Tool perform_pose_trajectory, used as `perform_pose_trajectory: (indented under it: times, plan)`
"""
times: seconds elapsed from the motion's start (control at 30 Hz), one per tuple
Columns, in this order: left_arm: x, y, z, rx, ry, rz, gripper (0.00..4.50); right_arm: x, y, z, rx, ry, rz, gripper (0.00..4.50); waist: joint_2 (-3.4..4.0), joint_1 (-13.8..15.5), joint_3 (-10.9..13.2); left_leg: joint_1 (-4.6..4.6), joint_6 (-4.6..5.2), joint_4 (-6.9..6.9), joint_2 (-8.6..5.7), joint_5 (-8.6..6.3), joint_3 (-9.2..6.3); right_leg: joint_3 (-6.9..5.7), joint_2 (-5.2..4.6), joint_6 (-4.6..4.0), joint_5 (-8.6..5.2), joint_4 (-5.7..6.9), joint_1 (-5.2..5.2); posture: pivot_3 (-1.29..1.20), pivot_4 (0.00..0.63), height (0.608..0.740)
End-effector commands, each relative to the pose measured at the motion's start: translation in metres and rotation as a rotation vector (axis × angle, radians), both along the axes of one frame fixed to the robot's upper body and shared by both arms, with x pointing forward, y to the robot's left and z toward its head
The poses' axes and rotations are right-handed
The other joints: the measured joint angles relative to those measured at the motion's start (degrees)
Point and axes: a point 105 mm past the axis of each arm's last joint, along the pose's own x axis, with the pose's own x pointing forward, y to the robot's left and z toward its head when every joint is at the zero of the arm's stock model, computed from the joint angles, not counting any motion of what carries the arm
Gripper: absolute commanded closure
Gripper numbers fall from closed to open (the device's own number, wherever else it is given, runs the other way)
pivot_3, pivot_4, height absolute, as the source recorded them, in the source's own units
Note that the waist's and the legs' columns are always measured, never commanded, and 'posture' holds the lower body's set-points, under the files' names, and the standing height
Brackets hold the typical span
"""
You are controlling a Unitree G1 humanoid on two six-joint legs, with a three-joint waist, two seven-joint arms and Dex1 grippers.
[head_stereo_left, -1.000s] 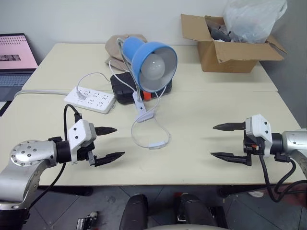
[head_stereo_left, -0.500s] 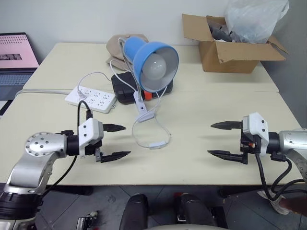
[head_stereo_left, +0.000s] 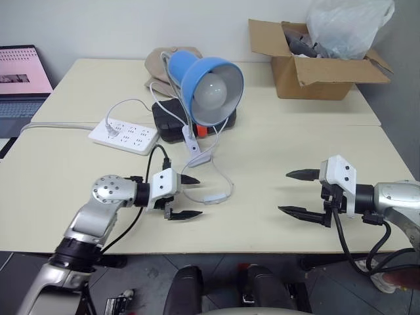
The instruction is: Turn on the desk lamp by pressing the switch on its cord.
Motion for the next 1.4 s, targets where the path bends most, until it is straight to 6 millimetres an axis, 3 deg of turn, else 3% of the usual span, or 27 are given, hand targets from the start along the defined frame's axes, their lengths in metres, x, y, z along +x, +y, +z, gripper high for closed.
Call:
perform_pose_trajectory:
  times: [0.03,0.13,0.23,0.8,0.93,1.07,1.2,1.4]
  plan:
    - [0.005,-0.008,-0.001,0.006,-0.009,-0.036,0.08,-0.004,0.003,0.009,0.005,-0.040,0.010,0.00,0.00,-0.02,0.00,-0.01,0.00,0.01,0.00,0.00,0.00,0.00,0.00,0.01,0.00,0.00,0.00,0.00,0.150,0.740]
    - [0.005,-0.009,-0.008,0.026,0.017,-0.057,0.08,-0.005,0.003,0.009,0.004,-0.042,0.012,0.00,-0.01,-0.12,0.00,-0.01,0.00,0.01,0.01,0.00,0.00,0.01,0.02,0.02,0.01,0.00,0.00,0.00,0.150,0.740]
    - [0.006,-0.009,-0.012,0.043,0.025,-0.068,0.57,-0.005,0.004,0.010,0.008,-0.045,0.012,0.00,-0.01,-0.15,0.00,0.00,0.00,0.01,0.02,0.00,-0.02,0.00,0.06,0.02,0.01,0.02,0.00,0.00,0.150,0.740]
    - [0.013,-0.017,-0.018,0.046,0.009,-0.063,4.03,-0.006,0.007,0.010,0.003,-0.055,0.022,0.00,-0.02,-0.11,-0.01,0.00,0.01,0.09,0.00,0.01,-0.07,0.02,0.07,0.10,0.06,0.03,0.05,0.00,0.150,0.740]
    - [0.015,-0.015,-0.015,0.051,-0.009,-0.070,4.11,-0.003,0.008,0.012,0.008,-0.060,0.013,0.00,-0.02,-0.11,-0.01,0.00,0.01,0.09,-0.01,0.01,-0.08,0.02,0.07,0.11,0.06,0.03,0.06,0.00,0.150,0.740]
    - [0.016,-0.019,0.004,0.010,-0.012,-0.092,4.11,0.001,0.016,0.022,0.057,-0.042,0.042,0.00,-0.02,-0.13,-0.01,0.00,0.02,0.11,0.00,0.01,-0.09,0.02,0.07,0.13,0.08,0.03,0.06,0.00,0.150,0.740]
    - [0.022,-0.023,0.017,-0.022,-0.023,-0.084,4.11,0.006,0.035,0.028,0.084,-0.039,0.123,0.00,-0.03,-0.33,-0.01,0.00,0.02,0.10,0.02,0.01,-0.10,0.03,0.11,0.12,0.08,0.04,0.05,0.00,0.150,0.740]
    - [0.030,-0.030,0.029,-0.026,-0.072,-0.064,4.11,0.021,0.078,0.018,0.051,-0.032,0.217,0.00,-0.03,-0.35,-0.01,-0.12,0.02,0.09,0.04,0.01,-0.13,0.06,0.21,0.09,0.05,0.04,-0.06,0.00,0.150,0.740]
